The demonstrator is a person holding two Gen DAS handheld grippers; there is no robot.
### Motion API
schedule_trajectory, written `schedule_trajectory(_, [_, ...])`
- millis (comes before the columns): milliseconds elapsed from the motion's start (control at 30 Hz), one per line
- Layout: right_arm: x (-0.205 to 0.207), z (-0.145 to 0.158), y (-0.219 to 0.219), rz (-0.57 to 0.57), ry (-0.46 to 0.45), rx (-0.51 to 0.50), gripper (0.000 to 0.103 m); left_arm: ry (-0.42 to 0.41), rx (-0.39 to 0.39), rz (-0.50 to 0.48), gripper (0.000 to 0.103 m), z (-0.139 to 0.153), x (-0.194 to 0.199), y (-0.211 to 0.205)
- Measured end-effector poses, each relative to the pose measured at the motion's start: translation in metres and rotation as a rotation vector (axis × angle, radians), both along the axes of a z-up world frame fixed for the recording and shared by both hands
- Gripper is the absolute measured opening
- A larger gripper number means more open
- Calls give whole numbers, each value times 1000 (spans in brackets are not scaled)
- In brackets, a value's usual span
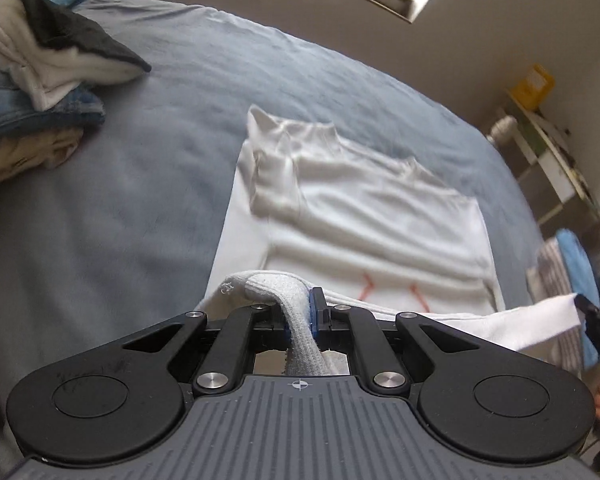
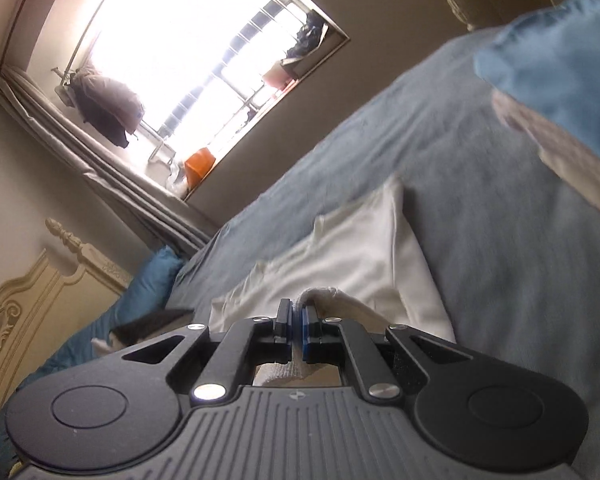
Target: Fold clothes
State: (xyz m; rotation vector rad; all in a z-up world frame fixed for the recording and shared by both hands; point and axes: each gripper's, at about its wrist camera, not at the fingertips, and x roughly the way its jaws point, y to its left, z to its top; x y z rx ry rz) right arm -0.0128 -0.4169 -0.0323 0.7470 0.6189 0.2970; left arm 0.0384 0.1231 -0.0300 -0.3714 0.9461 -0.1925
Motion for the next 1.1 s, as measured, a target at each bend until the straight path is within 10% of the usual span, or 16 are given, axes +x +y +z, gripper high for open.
schedule_trajectory(400, [120, -51, -17, -107, 58, 68, 4, -48, -35, 98, 7, -32, 102, -14])
schedule_trajectory(633, [153, -111, -36, -162, 187, 200, 7, 10, -226, 172, 20, -72, 132, 10])
schedule_trajectory(867, [140, -142, -53, -197, 250, 304, 42, 81, -652, 357, 29, -108, 127, 67])
schedule_trajectory(1100, [77, -137, -69, -248, 185, 440, 42, -40, -651, 355, 40, -85, 97, 104])
